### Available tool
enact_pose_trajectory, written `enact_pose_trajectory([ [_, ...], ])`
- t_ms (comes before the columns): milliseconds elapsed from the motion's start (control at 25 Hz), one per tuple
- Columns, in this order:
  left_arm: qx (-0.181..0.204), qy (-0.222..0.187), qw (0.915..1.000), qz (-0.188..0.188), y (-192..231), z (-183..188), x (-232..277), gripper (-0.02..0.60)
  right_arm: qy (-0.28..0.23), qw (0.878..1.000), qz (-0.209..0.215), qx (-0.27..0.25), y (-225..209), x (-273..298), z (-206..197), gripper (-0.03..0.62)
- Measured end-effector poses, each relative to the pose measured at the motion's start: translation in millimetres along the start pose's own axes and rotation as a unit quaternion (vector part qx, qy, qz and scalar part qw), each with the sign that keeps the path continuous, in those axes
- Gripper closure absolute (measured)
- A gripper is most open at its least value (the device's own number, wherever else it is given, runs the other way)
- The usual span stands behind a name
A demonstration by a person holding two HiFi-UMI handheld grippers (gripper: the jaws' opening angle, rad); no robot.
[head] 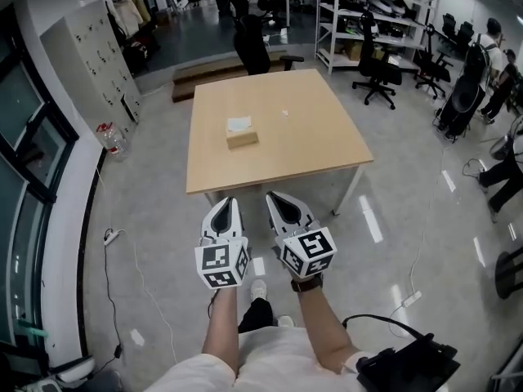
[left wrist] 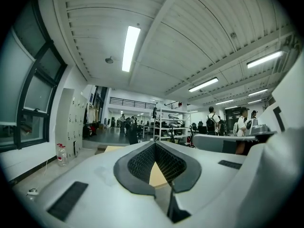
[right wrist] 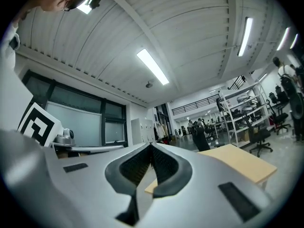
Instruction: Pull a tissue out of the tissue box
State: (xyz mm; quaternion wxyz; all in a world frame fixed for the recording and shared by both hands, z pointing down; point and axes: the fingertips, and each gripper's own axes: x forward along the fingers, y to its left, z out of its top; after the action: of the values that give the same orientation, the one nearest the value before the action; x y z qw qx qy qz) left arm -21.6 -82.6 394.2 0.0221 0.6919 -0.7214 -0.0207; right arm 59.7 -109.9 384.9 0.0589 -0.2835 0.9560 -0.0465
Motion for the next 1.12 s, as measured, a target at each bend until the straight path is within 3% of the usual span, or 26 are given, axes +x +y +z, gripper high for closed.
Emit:
enact_pose_trajectory([
  [560,-0.019,-0.012,0.9997,-0.008,80.1,22.9,129.1,0.58,0.016,0.999,0.007,-0.026,-42.5,140.7,4.2,0.591],
  [1120,-0.038,-0.022,0.9987,-0.028,168.7,23.7,206.6,0.58,0.012,0.999,0.014,-0.049,-42.2,261.6,-13.8,0.591],
])
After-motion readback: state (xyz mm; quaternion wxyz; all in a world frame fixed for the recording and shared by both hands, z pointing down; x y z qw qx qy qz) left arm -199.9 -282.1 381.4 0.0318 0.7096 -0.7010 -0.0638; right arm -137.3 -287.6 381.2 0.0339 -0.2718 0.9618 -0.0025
